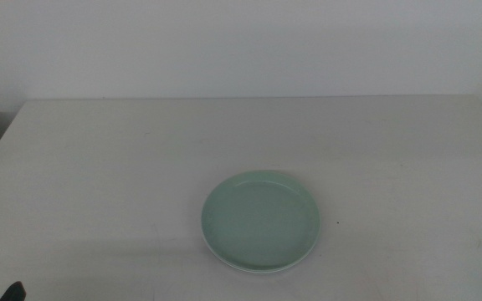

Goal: Stack the three bowls on top of each other.

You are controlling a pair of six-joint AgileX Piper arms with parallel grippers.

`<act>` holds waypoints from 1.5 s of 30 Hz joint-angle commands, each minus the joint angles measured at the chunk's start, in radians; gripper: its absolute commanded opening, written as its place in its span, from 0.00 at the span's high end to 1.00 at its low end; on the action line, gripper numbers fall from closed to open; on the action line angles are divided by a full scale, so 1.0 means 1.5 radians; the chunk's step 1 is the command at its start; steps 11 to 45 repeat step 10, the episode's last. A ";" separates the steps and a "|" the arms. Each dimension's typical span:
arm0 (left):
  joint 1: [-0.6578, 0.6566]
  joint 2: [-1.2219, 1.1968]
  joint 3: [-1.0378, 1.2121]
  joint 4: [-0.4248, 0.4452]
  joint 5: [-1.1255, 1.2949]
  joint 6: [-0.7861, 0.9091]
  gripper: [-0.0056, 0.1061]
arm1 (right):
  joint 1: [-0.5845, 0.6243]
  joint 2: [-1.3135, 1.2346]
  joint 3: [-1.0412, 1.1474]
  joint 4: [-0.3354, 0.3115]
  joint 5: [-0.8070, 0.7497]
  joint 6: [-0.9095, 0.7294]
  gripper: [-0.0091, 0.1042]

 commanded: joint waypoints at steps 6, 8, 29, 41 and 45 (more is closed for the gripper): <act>0.005 -0.010 -0.001 -0.010 -0.052 -0.006 0.01 | -0.006 -0.018 0.023 -0.007 -0.081 -0.005 0.58; 0.005 -0.010 -0.001 -0.010 -0.052 -0.006 0.01 | -0.006 -0.018 0.023 -0.007 -0.081 -0.005 0.58; 0.005 -0.010 -0.001 -0.010 -0.052 -0.006 0.01 | -0.006 -0.018 0.023 -0.007 -0.083 -0.005 0.58; 0.005 -0.010 -0.001 -0.010 -0.052 -0.006 0.01 | -0.006 -0.018 0.023 -0.007 -0.083 -0.005 0.58; 0.005 -0.010 -0.001 -0.010 -0.052 -0.006 0.01 | -0.006 -0.018 0.023 -0.007 -0.083 -0.005 0.58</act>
